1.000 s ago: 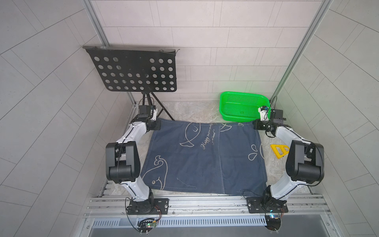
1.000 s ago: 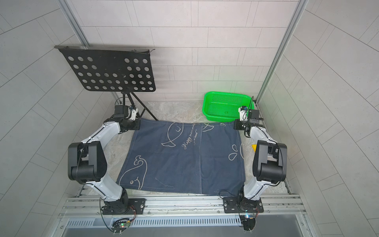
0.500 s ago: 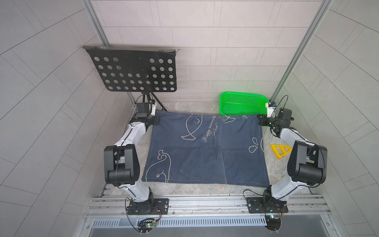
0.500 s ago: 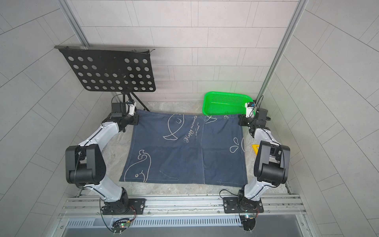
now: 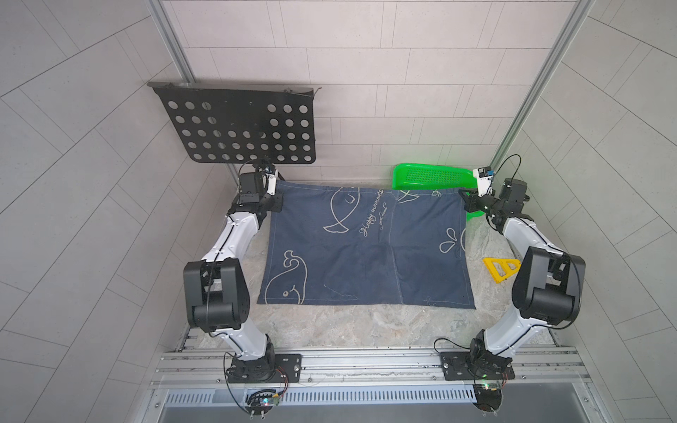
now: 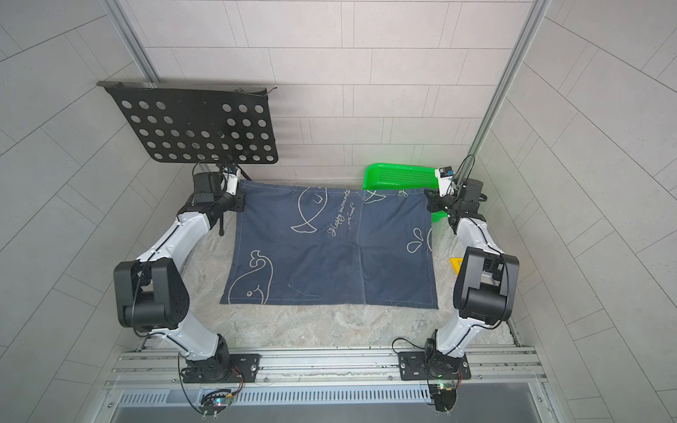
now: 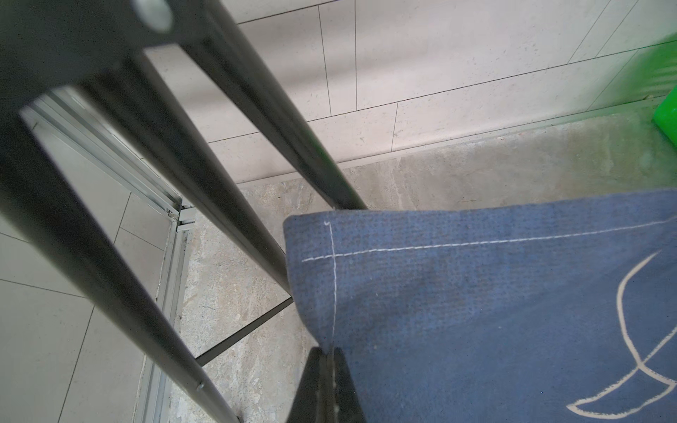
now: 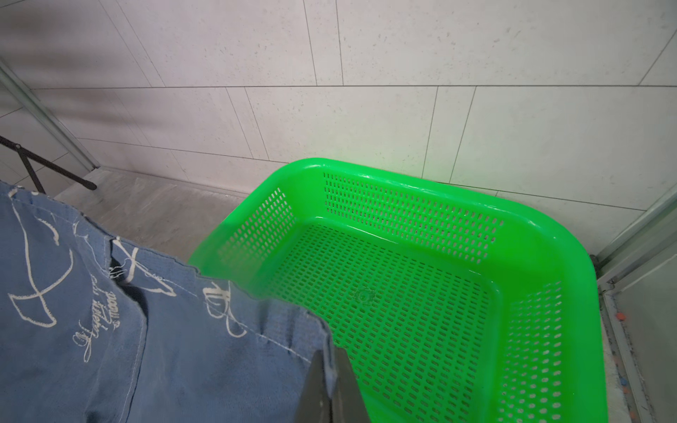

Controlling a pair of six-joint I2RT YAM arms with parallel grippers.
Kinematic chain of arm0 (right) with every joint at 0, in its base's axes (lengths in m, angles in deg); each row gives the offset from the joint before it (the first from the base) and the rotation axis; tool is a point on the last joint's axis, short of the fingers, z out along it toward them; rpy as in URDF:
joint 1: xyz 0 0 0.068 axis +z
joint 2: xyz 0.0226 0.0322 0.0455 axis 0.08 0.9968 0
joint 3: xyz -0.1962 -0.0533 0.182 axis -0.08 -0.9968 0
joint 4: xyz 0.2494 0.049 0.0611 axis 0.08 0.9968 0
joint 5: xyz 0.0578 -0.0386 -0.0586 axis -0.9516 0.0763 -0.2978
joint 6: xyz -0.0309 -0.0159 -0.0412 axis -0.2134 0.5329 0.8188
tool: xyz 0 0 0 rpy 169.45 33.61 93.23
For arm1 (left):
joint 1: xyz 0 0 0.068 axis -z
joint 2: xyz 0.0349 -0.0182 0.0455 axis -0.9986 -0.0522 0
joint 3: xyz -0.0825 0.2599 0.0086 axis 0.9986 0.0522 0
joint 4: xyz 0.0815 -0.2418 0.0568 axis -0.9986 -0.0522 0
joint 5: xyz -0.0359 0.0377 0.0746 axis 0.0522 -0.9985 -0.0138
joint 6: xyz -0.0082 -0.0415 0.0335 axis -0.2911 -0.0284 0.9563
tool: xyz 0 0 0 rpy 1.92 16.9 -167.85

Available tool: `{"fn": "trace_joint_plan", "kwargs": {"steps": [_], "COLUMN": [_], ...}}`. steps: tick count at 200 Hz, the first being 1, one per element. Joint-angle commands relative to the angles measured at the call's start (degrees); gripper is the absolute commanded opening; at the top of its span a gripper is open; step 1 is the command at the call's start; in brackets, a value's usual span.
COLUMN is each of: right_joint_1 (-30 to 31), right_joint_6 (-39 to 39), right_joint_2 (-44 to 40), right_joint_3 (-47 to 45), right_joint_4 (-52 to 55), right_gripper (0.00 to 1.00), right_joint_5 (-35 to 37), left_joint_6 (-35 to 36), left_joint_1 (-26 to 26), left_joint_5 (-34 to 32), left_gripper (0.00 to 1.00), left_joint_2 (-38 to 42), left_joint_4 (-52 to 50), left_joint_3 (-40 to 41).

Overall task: Roll up the pillowcase
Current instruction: Fold the pillowcase at the center of the board.

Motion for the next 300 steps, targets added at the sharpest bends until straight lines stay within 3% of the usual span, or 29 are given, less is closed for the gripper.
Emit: {"fn": "trace_joint_plan", "kwargs": {"steps": [1, 71, 113, 131, 146, 194, 242, 281, 300], "right_joint_1": [-0.34, 0.2, 1.61, 3.49, 4.45, 5.51, 12.27, 16.47, 17.96], "right_joint_6": [3.16, 12.35, 16.77, 18.74, 20.57, 24.94, 35.96, 37.56, 38.4], "right_joint_2": [-4.48, -17.27, -25.31, -30.34, -35.07, -49.93, -53.05, -55.31, -56.11], "right_joint_3": [-3.91, -17.84, -27.71, -32.2, -36.89, -47.17, -45.64, -43.69, -44.05], "right_joint_4": [1.18, 1.36, 2.73, 3.57, 5.71, 13.77, 27.07, 37.3, 39.45], "right_gripper": [0.0, 0.0, 0.0, 0.0, 0.0, 0.0, 0.0, 0.0, 0.0], "right_joint_5": [0.84, 12.71, 23.34, 26.89, 28.53, 37.51, 41.26, 42.7, 46.03], "left_joint_6": [2.51, 5.14, 2.58, 5.62, 9.62, 8.66, 8.98, 9.18, 12.75], "left_joint_1": [-0.35, -1.29, -1.32, -1.08, 0.45, 3.1, 5.72, 6.88, 8.95], "left_joint_5": [-1.53, -7.51, -7.11, -6.87, -11.39, -19.76, -25.9, -26.26, -26.94], "left_gripper": [0.0, 0.0, 0.0, 0.0, 0.0, 0.0, 0.0, 0.0, 0.0], "left_joint_2": [3.27, 14.71, 20.47, 22.32, 22.71, 25.25, 28.74, 34.06, 35.15], "left_joint_4": [-1.43, -1.34, 0.25, -1.73, -4.55, -5.79, -8.22, -12.51, -15.46], "left_joint_3": [0.46, 15.15, 23.89, 27.34, 29.35, 34.19, 37.55, 41.28, 42.28]}}
